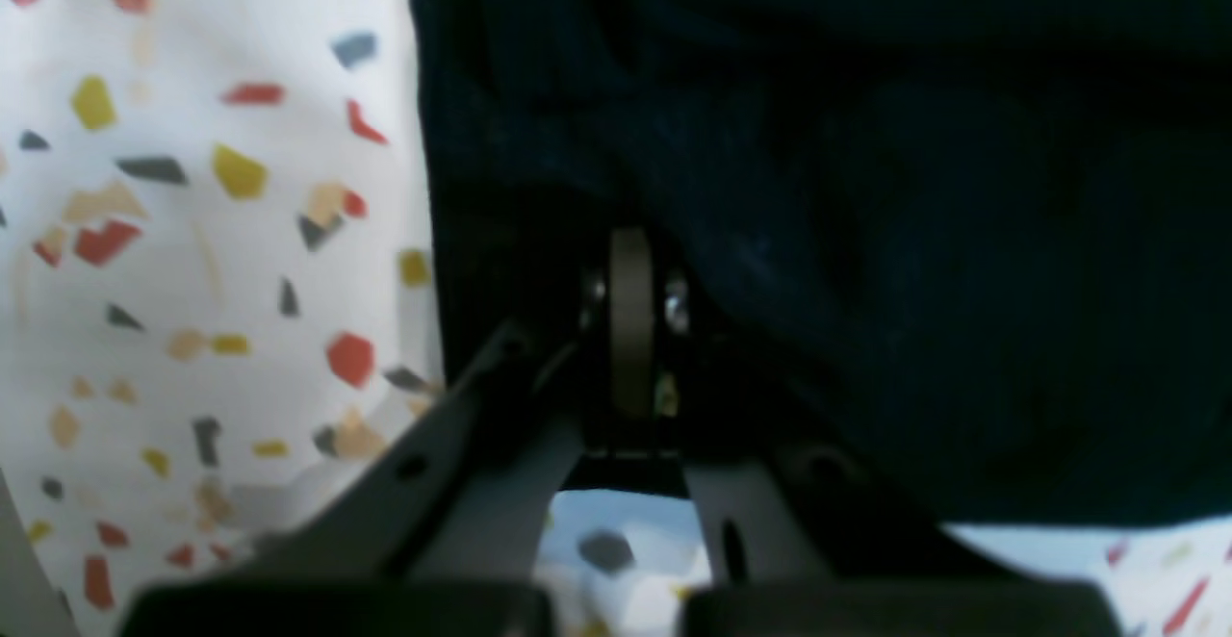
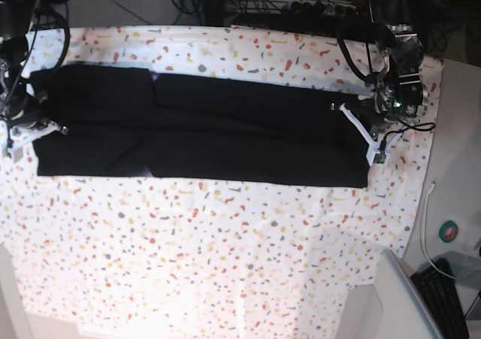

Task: Layout the t-shirt on the table in an organized manner, then fold the t-shirt properly
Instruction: 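Regrasp the strip end with the left gripper and tug it outward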

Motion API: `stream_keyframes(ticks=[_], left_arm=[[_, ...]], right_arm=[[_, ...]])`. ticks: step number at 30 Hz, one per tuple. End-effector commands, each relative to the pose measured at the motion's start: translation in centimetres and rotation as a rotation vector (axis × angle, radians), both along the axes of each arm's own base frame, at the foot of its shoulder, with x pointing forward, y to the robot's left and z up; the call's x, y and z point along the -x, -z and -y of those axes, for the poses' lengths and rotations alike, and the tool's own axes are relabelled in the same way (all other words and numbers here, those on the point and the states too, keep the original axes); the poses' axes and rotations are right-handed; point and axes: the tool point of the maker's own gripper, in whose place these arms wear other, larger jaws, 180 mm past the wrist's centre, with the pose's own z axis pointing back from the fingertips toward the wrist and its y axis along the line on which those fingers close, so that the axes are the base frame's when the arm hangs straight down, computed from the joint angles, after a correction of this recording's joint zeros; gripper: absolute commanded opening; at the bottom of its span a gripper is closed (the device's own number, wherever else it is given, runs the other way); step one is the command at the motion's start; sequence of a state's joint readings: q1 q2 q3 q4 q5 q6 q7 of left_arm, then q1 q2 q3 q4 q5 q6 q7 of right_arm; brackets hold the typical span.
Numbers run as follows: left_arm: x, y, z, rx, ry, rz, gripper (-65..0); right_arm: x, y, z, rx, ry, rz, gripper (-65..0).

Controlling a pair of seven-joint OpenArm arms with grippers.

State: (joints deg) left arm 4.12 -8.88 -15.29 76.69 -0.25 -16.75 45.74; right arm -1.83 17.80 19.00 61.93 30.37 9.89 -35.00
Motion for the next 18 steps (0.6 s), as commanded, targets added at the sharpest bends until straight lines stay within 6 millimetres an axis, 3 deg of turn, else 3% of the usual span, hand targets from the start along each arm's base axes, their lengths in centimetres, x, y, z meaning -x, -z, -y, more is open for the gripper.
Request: stream_keyframes(ticks=[1, 6, 18], left_arm=[[0.7, -0.2, 0.1, -0.001, 0.015, -0.016, -65.0], [1.5, -3.2, -1.9, -0.039, -0.032, 0.068, -65.0], [0.6, -9.6, -6.5, -0.112, -0.157, 0.193, -65.0]], right_arm=[[-0.6, -1.2, 1.4, 0.039, 0.006, 0.028, -65.0], [-1.0, -3.2, 0.9, 0.066, -0.032, 0.077, -65.0], [-2.5, -7.3, -1.4, 0.086, -0.103, 0.179, -65.0]])
